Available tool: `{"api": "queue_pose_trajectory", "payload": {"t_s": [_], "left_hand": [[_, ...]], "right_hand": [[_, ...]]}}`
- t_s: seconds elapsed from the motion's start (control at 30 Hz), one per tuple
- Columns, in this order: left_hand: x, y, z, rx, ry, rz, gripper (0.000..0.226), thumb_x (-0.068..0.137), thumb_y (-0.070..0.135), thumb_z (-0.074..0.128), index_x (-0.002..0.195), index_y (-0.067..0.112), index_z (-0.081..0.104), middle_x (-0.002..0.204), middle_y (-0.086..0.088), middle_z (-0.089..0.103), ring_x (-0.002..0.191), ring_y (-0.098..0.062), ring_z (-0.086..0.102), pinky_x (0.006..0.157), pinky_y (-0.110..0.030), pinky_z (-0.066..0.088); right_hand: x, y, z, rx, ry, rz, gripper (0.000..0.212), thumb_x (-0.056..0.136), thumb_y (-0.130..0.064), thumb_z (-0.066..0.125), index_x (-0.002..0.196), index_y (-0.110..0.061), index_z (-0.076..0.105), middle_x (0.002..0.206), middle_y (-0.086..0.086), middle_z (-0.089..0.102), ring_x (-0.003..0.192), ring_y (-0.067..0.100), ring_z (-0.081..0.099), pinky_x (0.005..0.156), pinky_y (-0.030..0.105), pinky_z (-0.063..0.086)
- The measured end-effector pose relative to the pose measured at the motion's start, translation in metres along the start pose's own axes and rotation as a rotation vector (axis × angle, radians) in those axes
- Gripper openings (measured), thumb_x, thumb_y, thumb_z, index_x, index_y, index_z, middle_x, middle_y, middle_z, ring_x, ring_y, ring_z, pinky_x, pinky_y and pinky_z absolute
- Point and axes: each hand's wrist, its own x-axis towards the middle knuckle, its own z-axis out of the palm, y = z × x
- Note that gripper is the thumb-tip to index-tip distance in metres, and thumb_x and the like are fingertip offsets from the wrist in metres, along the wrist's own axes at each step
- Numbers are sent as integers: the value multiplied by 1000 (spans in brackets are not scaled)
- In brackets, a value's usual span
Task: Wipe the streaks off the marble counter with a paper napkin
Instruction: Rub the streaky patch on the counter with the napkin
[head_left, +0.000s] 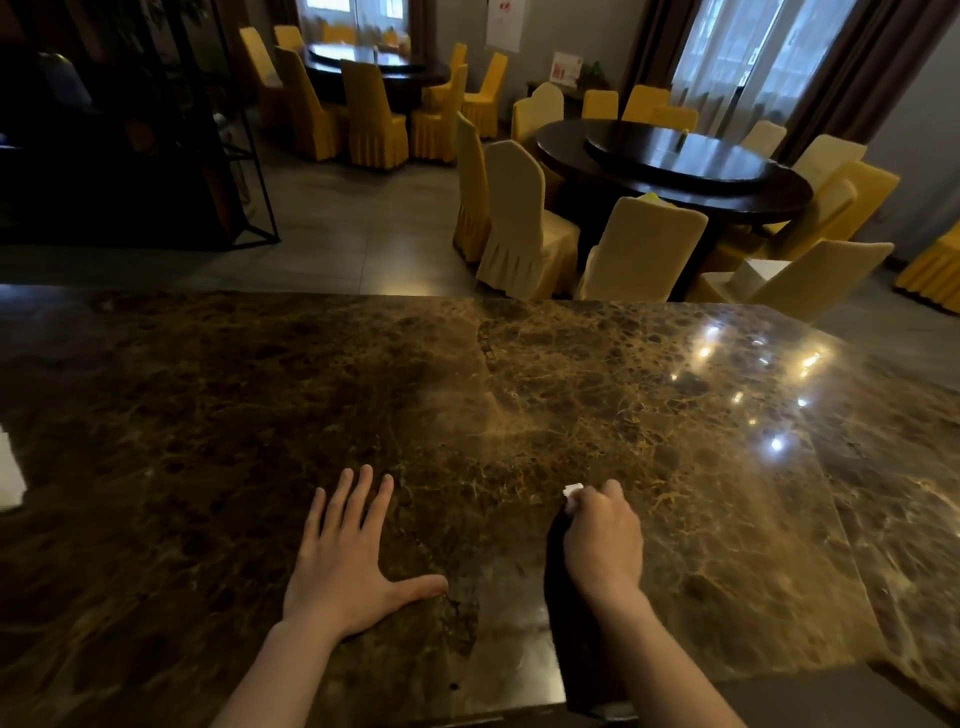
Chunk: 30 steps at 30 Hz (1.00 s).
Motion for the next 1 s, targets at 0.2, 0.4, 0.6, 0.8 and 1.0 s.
{"api": "queue_pose_trajectory", "payload": {"t_s": [0.2,0.4,0.6,0.8,1.0], "left_hand": [[2,-3,5,9,13,0,140,53,117,17,157,33,-23,169,5,-28,152,-15,-36,131,-51,-11],[2,-1,2,-1,15,-7,142,51,118,18,157,33,-23,168,6,-30,152,-15,-35,130,-50,-14],[1,1,-1,37,-8,-18,143,49,118,12,156,31,-27,167,4,-33,152,-17,-36,130,-50,-14],[1,2,-3,32,-35,-17,144,49,118,14,157,32,-24,167,5,-33,151,-17,-37,130,-50,-15],[1,5,-4,40,-62,-35,143,48,118,13,155,33,-29,164,6,-37,150,-16,-40,129,-50,-17]], "right_hand": [[-55,-37,19,72,-190,-397,9,90,-15,62,96,-21,67,89,-2,49,74,22,55,58,29,32],[6,24,-17,-11,-22,-40,15,94,-14,58,88,-12,72,90,5,54,82,32,61,67,40,48],[-33,-30,15,44,-116,-259,10,93,-13,61,85,-17,65,90,-3,49,74,19,53,61,28,39],[3,37,-15,-41,-65,-181,12,94,-19,60,86,-16,69,87,-3,48,77,22,54,64,30,36],[23,2,3,8,36,15,14,93,-9,58,85,-13,70,88,1,50,77,24,56,63,32,40]]}}
